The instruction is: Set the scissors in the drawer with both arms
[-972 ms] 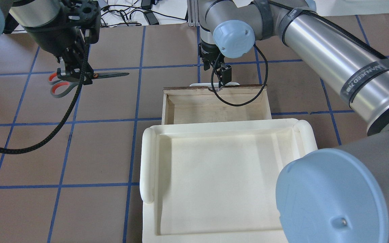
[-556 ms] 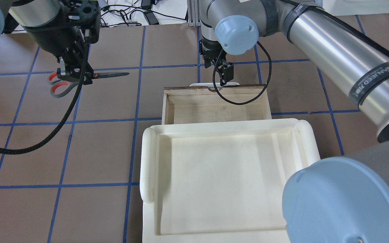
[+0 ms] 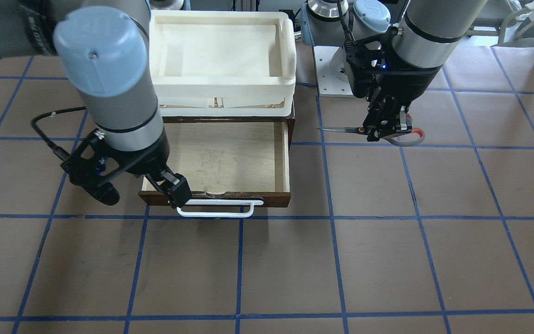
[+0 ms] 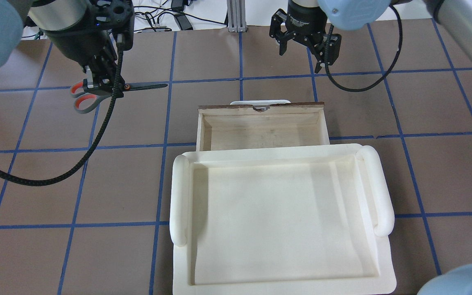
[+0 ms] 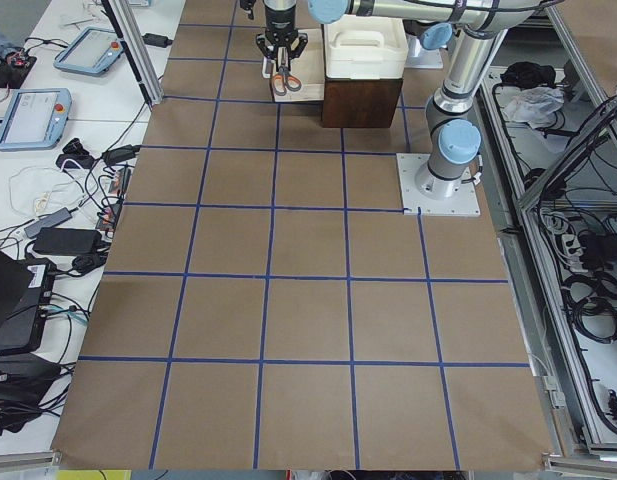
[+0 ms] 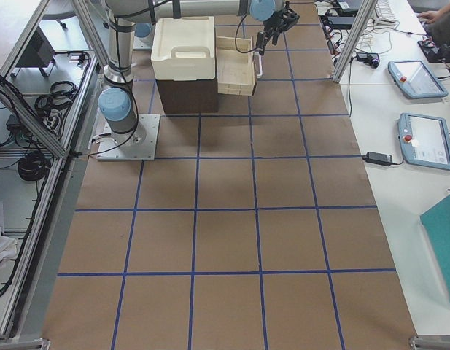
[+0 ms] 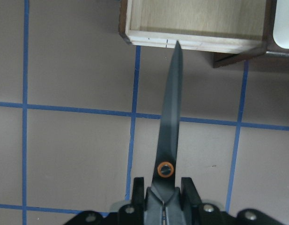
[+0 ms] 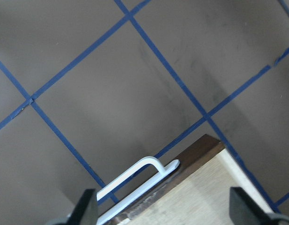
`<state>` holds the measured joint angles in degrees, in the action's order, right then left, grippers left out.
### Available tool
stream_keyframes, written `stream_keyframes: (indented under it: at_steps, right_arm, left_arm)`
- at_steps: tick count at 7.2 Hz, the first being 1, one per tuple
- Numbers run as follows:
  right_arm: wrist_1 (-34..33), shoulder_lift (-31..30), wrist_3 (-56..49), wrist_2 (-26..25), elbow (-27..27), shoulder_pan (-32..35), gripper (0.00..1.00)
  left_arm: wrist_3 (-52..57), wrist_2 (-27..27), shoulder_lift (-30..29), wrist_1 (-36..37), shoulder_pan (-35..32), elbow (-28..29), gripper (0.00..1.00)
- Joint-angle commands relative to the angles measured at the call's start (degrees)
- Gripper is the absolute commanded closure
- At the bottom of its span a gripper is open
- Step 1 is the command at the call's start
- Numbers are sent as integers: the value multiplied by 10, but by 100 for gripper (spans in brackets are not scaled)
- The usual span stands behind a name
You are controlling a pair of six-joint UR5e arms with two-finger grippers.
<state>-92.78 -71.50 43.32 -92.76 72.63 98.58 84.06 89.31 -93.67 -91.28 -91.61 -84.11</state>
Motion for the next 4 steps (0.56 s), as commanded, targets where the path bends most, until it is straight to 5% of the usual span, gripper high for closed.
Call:
stream_keyframes:
  at_steps: [1,4]
  right_arm:
    - [13,-37,-210,-6,2,-48,0]
    - [44,-98,-435,-8,27,-108,0]
  left_arm:
    - [-43,-4,-19,20,-47,6,100]
    - [-95,2,-67,49,-130,27,100]
